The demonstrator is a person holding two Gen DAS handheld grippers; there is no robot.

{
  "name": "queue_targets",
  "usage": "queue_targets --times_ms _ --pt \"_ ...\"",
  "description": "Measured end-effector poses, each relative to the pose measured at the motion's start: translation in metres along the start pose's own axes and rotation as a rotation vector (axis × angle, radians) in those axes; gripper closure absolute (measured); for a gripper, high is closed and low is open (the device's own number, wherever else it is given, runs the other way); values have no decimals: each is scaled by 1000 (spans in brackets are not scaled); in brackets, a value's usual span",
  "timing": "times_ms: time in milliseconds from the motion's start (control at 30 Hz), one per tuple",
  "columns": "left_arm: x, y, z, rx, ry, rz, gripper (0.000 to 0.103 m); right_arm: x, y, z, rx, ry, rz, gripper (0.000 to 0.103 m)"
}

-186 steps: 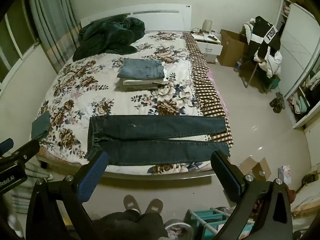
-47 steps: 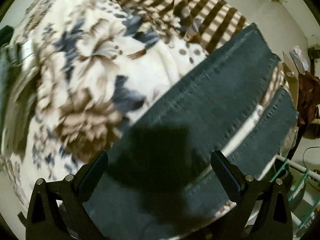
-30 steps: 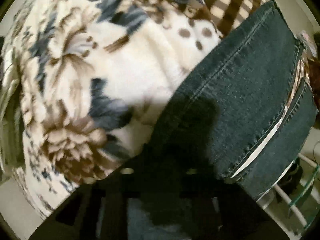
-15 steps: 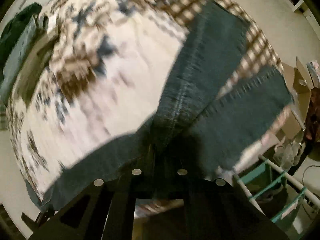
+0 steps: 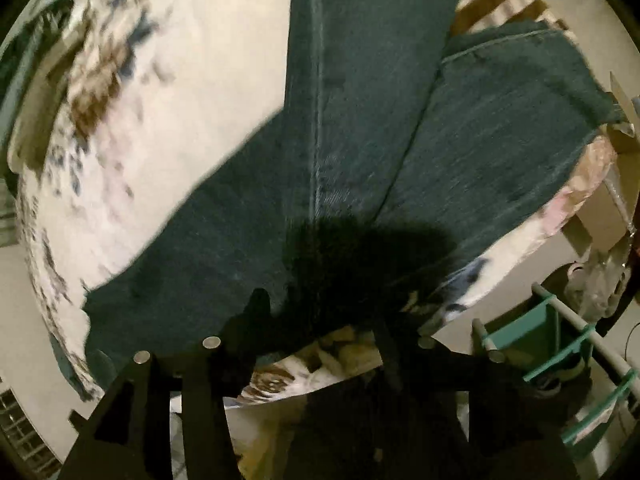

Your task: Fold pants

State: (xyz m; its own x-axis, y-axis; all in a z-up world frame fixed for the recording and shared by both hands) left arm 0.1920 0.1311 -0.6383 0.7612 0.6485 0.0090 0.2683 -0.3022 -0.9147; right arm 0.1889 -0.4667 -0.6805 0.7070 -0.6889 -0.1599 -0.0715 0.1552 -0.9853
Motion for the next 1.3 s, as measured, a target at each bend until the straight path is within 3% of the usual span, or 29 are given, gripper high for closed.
queue_targets --times_ms 33,100,133,167,300,500,533,567,600,633,667,833,933,1000,1133,1200,1233,1300 --pt "-3 -3 -2 13 10 -15 60 2 -9 -5 3 12 -19 41" --pt "-12 -13 -13 56 81 -52 40 12 -31 -14 -3 30 -92 31" --pt "-16 -16 -19 68 111 -61 21 20 -39 -15 -18 28 -125 30" --pt "-21 -19 -26 84 147 -69 12 32 -46 -15 -34 23 -163 27" --pt "-37 -23 -49 131 216 -66 11 88 -53 -4 -90 38 -238 23" --pt "-41 -16 -83 131 309 -49 11 164 -26 19 -282 -43 -289 23" --pt "-43 -12 -92 123 334 -44 11 169 -23 19 -306 -55 -291 25" --pt "-44 -10 -99 125 358 -40 11 172 -21 14 -336 -66 -294 41" --pt "-47 -6 -112 120 385 -39 11 172 -22 8 -356 -67 -302 72" --pt "-49 -4 -120 106 396 -37 11 170 -25 0 -362 -56 -314 85" --pt "-53 -2 -129 88 409 -30 11 164 -34 -17 -332 -16 -330 93" --pt "-79 18 -180 17 489 21 11 124 -70 -115 -242 195 -337 94" --pt "-98 38 -204 -12 534 66 11 100 -58 -187 -24 343 -231 86" --pt "-108 49 -214 -9 564 98 11 93 -46 -212 52 406 -214 76" --pt "-129 79 -232 8 652 161 11 95 -27 -243 238 513 -244 70" --pt "-133 91 -232 34 673 180 11 101 -21 -246 265 547 -257 70" --pt "-135 101 -229 55 678 199 11 104 -21 -249 275 559 -282 71" --pt "-135 111 -224 84 678 216 11 108 -25 -248 180 544 -312 98"
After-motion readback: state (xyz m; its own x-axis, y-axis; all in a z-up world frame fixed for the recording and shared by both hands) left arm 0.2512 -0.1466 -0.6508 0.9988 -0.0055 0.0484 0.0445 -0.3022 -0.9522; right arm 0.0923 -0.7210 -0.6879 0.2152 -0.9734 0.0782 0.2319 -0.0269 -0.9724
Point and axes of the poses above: each gripper's, at about its wrist camera, not at the fingertips, and y roughly the way its jaws point, z to its left, x to its top, the point moved 4 cm from there along y, roughly the way its jaws point, and after that the axes turned 9 degrees about -x, right-handed, at the moved point
